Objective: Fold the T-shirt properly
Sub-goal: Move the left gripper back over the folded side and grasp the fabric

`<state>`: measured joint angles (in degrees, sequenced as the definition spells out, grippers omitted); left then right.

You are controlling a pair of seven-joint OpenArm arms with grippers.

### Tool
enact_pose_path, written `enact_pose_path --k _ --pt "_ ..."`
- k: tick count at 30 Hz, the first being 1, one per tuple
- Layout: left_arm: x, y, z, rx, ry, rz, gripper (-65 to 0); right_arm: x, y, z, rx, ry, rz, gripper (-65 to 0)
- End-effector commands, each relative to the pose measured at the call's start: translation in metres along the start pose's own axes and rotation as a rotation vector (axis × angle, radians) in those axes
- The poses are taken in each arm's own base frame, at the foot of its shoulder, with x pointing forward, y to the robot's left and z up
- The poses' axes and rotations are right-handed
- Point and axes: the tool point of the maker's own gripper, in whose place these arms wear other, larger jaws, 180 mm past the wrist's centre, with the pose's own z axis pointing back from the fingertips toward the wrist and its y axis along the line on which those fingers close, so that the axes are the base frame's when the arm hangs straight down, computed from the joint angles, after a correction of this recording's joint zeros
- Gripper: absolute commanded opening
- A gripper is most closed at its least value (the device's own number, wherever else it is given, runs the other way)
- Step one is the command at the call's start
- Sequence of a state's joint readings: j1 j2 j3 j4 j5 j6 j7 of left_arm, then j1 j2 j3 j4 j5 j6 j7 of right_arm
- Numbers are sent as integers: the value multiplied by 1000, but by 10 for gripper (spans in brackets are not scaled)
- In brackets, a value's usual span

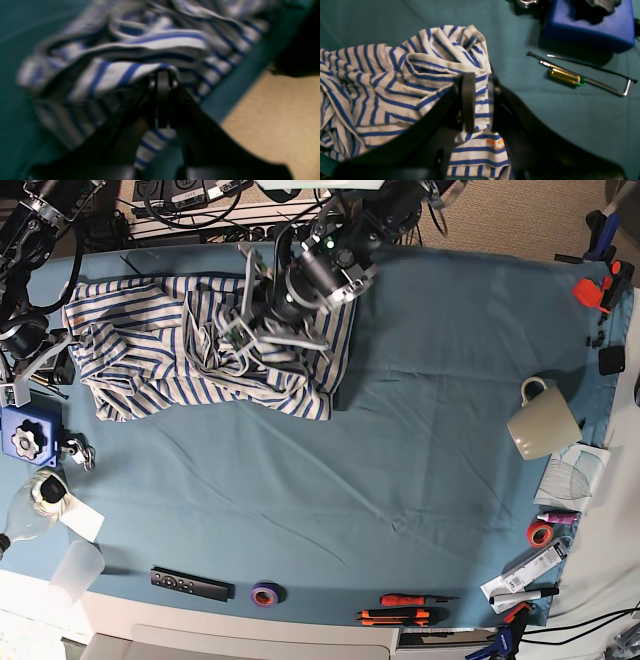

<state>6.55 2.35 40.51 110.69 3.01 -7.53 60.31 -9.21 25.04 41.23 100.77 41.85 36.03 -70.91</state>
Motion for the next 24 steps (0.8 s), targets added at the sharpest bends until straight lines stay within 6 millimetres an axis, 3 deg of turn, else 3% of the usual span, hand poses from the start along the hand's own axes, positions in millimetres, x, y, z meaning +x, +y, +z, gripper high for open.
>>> enact_pose_path --k 1,3,7,14,17,19,24 --pt "16 -2 3 -6 -56 4 -650 15 -5 6 -14 -43 24 -553" --pt "14 0 3 8 -49 -12 -650 15 -5 6 -13 -42 24 -553" --pt "12 26 5 133 -29 -53 -650 14 -5 6 -14 -36 24 -553" --pt "8 54 9 231 -7 -64 -650 13 -6 6 -14 -32 24 -553" --pt "11 59 13 262 -16 -51 -454 14 -5 6 -14 -36 24 -553" --pt "13 61 15 274 -35 6 -364 14 -5 6 -14 -35 24 -553" --pt "16 66 21 295 -45 73 -353 14 -6 6 -14 -36 24 -553"
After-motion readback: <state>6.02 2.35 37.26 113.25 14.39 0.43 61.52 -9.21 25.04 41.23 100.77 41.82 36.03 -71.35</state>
